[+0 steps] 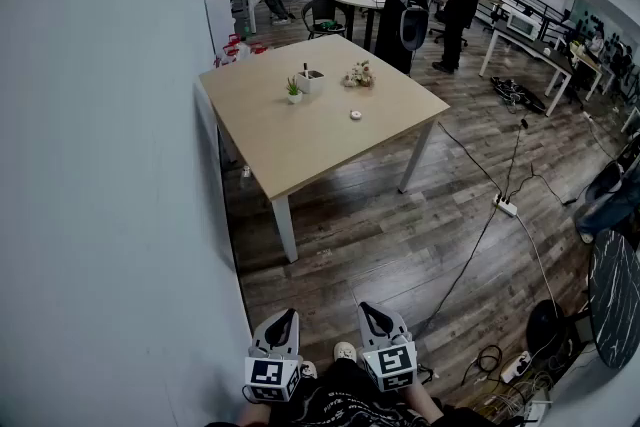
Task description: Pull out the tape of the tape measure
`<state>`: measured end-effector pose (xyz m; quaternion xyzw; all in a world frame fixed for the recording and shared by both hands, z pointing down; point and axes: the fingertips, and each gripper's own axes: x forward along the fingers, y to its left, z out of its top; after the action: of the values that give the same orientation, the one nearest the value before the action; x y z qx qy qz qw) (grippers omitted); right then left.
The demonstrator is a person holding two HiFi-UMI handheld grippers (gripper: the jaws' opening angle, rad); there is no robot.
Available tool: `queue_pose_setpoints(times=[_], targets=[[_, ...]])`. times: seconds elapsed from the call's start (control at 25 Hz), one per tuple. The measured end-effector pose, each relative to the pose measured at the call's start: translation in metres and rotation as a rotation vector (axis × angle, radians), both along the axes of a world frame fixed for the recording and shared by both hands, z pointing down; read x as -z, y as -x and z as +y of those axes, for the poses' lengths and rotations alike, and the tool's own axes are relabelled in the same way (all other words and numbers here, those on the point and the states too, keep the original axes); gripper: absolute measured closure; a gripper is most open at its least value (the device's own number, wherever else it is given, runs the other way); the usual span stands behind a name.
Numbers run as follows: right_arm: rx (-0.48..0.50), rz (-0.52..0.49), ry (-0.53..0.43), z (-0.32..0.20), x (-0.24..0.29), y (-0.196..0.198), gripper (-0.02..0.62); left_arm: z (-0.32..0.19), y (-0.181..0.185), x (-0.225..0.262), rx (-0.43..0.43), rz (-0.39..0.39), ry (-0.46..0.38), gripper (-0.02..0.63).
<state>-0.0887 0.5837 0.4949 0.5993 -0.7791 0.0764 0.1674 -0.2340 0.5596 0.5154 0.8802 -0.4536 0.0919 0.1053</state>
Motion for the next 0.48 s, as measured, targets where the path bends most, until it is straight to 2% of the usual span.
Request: queue_pose_setpoints(times=[0.16, 0.48], targets=[[0.008, -0.011, 0.0, -0.004, -0.014, -0.001, 0.583, -0.004, 0.002, 0.0, 0.005, 0.003, 0.007, 0.596], [-0.046, 0.008, 0.012, -0.015, -0.015, -0.017, 0.583, -0.014, 0.007, -0.005, 0.019, 0.003, 0.015, 0.597]])
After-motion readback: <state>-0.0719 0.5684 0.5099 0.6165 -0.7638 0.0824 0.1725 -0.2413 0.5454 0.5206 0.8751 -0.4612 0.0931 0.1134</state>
